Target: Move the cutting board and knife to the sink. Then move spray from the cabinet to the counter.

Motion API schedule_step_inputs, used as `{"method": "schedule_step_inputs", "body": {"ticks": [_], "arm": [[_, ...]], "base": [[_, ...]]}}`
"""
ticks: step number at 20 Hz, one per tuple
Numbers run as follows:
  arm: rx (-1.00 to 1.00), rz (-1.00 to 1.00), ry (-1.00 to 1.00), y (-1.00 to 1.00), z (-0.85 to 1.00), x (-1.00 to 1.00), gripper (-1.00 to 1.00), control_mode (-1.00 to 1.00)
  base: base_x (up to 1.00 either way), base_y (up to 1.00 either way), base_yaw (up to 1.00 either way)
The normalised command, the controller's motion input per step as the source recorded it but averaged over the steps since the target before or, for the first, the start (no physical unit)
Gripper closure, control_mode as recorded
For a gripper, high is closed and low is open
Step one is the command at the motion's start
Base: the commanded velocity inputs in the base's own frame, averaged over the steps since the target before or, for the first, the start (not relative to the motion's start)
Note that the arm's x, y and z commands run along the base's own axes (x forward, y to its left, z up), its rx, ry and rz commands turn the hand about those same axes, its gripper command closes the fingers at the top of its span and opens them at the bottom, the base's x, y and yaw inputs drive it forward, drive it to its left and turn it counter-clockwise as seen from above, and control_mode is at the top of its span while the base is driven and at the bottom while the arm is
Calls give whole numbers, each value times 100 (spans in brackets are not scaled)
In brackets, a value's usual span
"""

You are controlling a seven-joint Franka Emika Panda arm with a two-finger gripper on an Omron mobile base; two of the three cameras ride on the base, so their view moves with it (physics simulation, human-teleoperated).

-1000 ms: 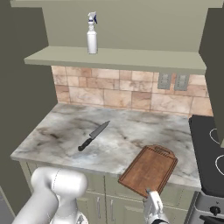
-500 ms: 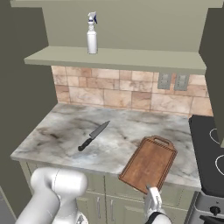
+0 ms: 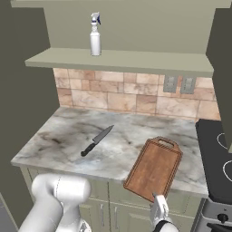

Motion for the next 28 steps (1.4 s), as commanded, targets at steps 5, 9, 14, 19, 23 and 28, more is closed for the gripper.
{"method": "schedule_step_inputs", "body": {"ticks": [5,9,14,19,23,28], "arm": [[0,-3,0,-3,5,0,-100,-100],[0,-5,0,0,15,0,-100,-100],[0,-6,0,0,6,0,-100,-100],[0,-7,0,0,3,0,-100,-100],[0,-9,0,0,3,0,-100,-100],[0,-12,0,0,9,0,-100,-100]], "base": [[0,0,0],[0,0,0],[0,0,0],[0,0,0],[0,0,0],[0,0,0]]}}
